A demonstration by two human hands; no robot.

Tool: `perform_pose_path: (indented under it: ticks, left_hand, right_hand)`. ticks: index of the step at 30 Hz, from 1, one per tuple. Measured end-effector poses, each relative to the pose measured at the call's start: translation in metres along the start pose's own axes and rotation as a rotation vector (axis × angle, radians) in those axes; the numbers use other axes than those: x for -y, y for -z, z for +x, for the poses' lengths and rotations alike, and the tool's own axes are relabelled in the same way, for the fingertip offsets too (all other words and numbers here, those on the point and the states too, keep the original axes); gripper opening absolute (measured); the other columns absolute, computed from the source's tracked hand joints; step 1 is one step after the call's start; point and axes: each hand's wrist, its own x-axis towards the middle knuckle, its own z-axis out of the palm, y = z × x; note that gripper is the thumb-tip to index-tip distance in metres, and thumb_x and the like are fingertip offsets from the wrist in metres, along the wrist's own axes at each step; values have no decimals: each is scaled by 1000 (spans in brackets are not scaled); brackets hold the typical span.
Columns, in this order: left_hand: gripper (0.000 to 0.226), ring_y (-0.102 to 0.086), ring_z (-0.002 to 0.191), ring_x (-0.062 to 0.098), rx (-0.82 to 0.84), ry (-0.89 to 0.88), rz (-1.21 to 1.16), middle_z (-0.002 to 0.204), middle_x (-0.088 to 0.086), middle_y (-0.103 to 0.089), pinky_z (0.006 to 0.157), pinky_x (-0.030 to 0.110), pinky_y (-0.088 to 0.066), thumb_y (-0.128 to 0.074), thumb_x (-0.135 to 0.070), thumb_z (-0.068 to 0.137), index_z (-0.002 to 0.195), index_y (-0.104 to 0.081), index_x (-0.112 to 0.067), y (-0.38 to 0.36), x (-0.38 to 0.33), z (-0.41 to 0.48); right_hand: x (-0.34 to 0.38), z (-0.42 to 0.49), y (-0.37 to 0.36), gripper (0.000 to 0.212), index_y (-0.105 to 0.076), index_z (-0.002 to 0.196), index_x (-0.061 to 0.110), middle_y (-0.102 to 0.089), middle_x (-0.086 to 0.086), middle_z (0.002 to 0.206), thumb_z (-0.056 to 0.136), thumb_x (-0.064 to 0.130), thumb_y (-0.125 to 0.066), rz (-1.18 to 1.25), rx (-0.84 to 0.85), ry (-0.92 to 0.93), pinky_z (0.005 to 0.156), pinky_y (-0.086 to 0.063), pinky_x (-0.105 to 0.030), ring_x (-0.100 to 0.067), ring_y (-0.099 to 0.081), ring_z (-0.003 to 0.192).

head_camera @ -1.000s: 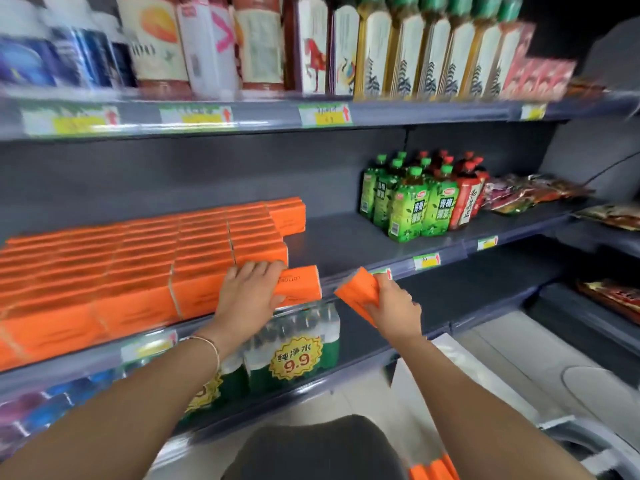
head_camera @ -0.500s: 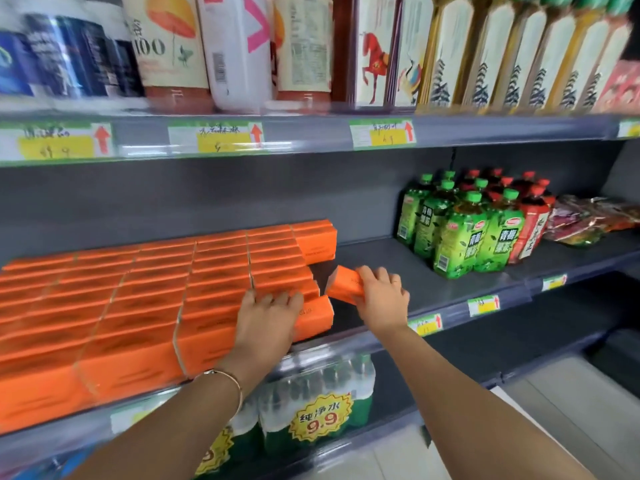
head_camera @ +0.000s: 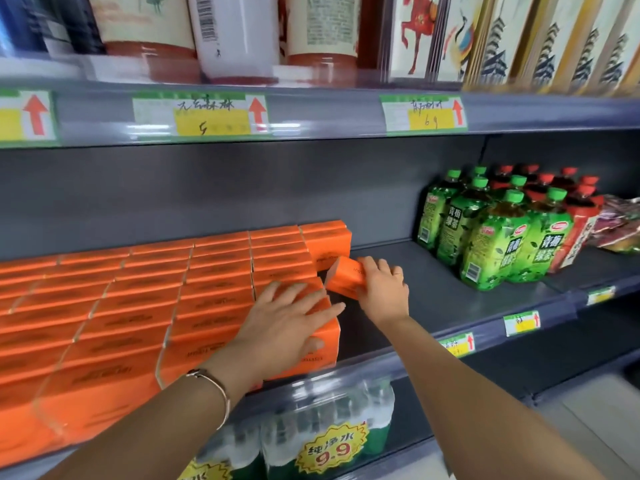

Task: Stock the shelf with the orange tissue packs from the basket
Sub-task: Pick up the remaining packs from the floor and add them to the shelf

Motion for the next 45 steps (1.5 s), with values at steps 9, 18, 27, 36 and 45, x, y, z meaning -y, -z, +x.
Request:
perform_pose_path:
  ticks: [9, 18, 27, 36, 45]
  left_hand:
    - [50, -41, 130, 14, 38, 190, -470, 137, -14, -46, 108, 39, -31, -42, -65, 85, 129, -47, -43, -1, 28, 41]
    - [45, -33, 136, 20, 40, 326, -298, 145, -7, -39, 109, 41, -26, -45, -48, 93, 136, -40, -39, -15, 58, 97]
    - [45, -33, 136, 20, 96, 300, -298, 145, -8, -38, 109, 44, -32, -42, -52, 93, 136, -40, -40, -21, 63, 102]
    - [34, -44, 128, 20, -17, 317, -296, 137, -8, -48, 102, 36, -35, -47, -42, 94, 127, -51, -35, -6, 35, 93]
    - [28, -52, 115, 20, -198, -162, -280, 119, -5, -59, 97, 32, -37, -48, -35, 93, 119, -58, -30, 19, -99, 54]
  right_hand:
    - [13, 48, -11, 49, -41, 134, 25, -45, -5, 129, 88, 13, -51, 36, 17, 23, 96, -36, -45, -35, -34, 122]
    - [23, 88, -35, 58, -44, 137, 40, -24, -7, 145, 90, 7, -47, 60, 37, 92, 105, -33, -48, -36, -21, 132]
    - [20, 86, -54, 60, -34, 141, 12, -43, -17, 129, 85, 6, -55, 527, -28, -127, 97, -42, -42, -39, -51, 114]
    - [-19, 38, -24, 62, -28, 147, 13, -39, -18, 135, 93, 22, -56, 325, 24, -81, 103, -33, -40, -43, -44, 121]
    - [-112, -107, 44, 37, -51, 132, 17, -57, -9, 121, 96, 26, -48, -13, -34, -31, 85, -44, -40, -33, -48, 115]
